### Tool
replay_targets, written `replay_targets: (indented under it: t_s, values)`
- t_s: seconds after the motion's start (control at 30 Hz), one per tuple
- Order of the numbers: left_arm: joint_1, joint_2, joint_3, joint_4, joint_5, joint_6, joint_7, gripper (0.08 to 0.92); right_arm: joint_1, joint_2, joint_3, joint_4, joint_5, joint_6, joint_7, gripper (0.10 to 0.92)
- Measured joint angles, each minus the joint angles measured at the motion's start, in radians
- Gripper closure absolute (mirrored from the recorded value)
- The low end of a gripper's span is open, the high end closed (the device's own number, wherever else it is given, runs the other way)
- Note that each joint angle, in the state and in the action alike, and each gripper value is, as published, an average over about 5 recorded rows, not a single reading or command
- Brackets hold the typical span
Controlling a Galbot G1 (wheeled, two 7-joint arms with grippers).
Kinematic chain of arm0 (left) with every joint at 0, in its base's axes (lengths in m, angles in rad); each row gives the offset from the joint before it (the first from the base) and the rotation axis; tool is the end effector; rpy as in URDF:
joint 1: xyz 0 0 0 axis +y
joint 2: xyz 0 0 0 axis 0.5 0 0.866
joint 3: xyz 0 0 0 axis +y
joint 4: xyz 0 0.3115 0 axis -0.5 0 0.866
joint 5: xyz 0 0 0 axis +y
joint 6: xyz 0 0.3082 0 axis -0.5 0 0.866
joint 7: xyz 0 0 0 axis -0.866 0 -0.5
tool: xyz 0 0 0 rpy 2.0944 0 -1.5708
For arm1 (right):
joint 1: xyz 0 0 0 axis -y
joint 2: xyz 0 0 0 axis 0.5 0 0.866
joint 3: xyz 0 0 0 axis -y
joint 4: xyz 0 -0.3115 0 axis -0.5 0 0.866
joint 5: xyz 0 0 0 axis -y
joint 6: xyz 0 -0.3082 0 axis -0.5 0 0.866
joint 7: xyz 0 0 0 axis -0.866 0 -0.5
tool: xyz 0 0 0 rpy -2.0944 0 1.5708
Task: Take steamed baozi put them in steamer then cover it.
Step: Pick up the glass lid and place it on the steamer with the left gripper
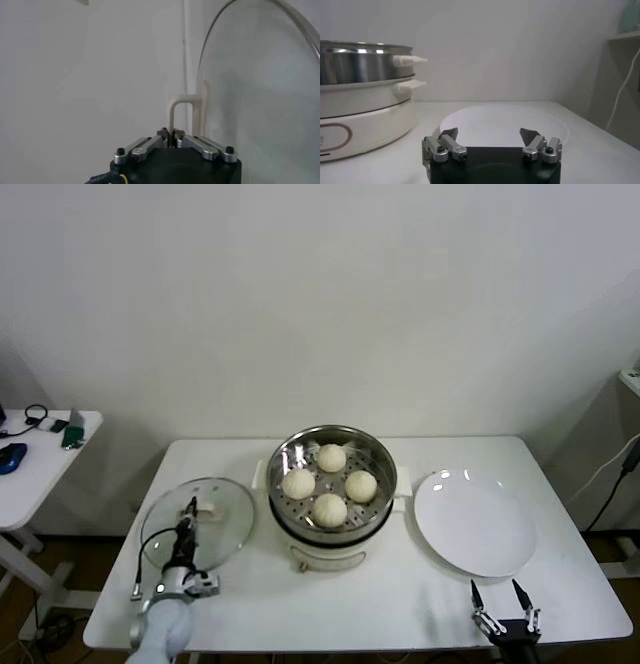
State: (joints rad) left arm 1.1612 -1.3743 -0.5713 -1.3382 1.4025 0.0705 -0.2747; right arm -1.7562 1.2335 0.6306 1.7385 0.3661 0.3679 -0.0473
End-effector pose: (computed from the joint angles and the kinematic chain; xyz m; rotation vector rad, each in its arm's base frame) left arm 0.2552 0.0887 -0.4040 0.0965 -2.0510 -2.1789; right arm 0.0765 -0.1167 -0.3748 0.0009 -2.9946 0.0021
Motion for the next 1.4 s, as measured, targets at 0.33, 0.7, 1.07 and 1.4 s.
replay_targets:
  t_s: [0.33,0.7,1.07,1.4]
  values:
    - [0.048,0.111,0.028,-0.198,-0.175,0.095,0.099,0.862,0.005,0.007,0.001,0.005,-0.034,-0.009,0.002,0.203]
    - [0.050,0.316,0.074,-0.510,-0.405,0.326,0.266,0.862,0.028,0.028,0.004,0.005,-0.090,-0.023,0.024,0.203]
    - [-0.018,0.357,0.231,-0.706,-0.415,0.531,0.375,0.862,0.055,0.047,-0.005,0.001,-0.116,-0.016,0.033,0.203]
    - [-0.110,0.260,0.435,-0.730,-0.230,0.598,0.458,0.862,0.066,0.050,-0.004,-0.016,-0.118,0.004,0.041,0.203]
